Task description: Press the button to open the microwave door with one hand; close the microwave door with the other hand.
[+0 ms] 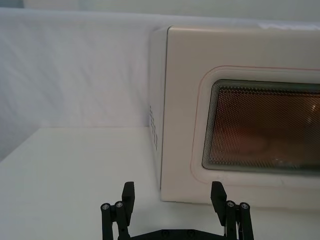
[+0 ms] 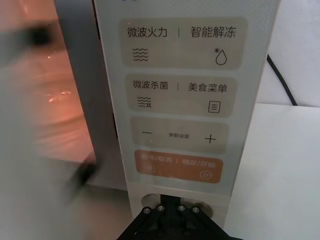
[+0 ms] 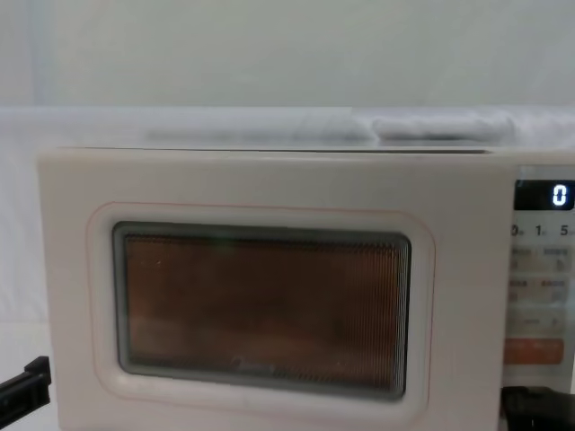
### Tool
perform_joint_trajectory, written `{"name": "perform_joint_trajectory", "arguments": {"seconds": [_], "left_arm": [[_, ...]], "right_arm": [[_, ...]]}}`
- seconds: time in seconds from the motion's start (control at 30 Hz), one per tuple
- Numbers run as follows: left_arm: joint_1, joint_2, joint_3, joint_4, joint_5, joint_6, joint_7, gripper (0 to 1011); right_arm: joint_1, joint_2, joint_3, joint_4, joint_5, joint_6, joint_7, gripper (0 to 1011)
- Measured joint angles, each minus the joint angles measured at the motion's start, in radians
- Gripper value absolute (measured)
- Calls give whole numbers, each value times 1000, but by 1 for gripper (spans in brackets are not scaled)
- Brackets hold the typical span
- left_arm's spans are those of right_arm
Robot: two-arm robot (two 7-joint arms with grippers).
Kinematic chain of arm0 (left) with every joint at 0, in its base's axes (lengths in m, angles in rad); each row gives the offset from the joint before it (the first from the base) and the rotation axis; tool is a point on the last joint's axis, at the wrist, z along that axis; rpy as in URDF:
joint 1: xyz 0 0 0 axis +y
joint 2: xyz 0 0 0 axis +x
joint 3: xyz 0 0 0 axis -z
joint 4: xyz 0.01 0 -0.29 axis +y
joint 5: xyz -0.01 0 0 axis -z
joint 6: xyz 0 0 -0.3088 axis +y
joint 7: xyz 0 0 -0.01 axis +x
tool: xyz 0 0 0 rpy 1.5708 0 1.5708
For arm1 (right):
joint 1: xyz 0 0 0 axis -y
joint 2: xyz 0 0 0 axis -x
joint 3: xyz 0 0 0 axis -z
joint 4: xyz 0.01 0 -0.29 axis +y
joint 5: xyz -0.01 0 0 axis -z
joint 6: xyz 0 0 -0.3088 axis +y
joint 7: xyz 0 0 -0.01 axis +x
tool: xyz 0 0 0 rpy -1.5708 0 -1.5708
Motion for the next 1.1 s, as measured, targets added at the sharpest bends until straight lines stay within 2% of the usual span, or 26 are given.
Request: {"name": "perform_joint_trajectory", "arguments": {"seconds": [0.23, 0.5, 1.1], "left_arm": [[0, 0, 0, 0, 0, 0, 0, 1001], [0, 0, 0, 0, 0, 0, 0, 1001], [0, 0, 0, 0, 0, 0, 0, 1001]], "right_arm": [[8, -5, -2, 13, -4, -5, 0, 0], [1, -4, -1, 0, -8, -1, 0, 0], [-50, -5, -13, -53, -18, 19, 0, 0]]}}
